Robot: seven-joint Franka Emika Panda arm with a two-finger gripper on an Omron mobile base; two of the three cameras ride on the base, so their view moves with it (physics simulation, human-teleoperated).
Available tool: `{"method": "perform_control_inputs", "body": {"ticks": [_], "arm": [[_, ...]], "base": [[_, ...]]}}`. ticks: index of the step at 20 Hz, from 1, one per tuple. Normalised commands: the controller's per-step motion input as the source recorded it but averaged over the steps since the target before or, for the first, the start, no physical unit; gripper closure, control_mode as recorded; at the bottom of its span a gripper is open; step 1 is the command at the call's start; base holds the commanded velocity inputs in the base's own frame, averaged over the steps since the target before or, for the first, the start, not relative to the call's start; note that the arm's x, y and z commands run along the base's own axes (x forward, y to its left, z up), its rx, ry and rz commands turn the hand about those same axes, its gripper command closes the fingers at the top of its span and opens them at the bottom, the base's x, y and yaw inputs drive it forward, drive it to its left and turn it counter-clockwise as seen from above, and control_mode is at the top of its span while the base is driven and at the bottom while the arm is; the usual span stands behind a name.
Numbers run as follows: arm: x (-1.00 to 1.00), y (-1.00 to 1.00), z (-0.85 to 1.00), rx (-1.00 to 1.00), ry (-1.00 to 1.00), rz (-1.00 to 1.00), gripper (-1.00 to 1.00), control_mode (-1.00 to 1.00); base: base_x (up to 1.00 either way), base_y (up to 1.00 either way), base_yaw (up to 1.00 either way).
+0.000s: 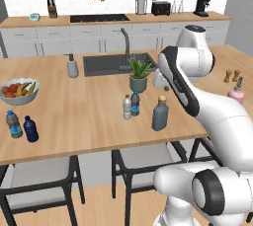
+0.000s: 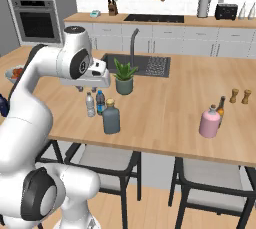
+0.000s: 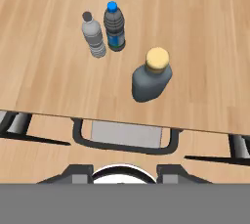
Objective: Move the plastic bottles in the middle to the plastics group, and the glass bottles in the middle to the glass group.
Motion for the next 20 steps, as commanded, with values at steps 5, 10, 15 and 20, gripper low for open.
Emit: {"method": "perform_control_inputs", "body": {"ticks": [5, 10, 15, 20], "arm": [[0.0, 0.0, -0.12, -0.01, -0.18, -0.03, -1.0, -1.0], [-0.07, 0.0, -0.02, -0.01, -0.19, -0.13, -1.0, -1.0], [0.35, -0.25, 0.0, -0.01, 0.0, -0.05, -1.0, -1.0], [0.62, -0.1, -0.09, 0.0, 0.0, 0.0, -1.0, -1.0]], "base": [[0.0, 0.0, 0.0], [0.0, 0.0, 0.0], [0.0, 0.0, 0.0], [0.0, 0.0, 0.0]]}}
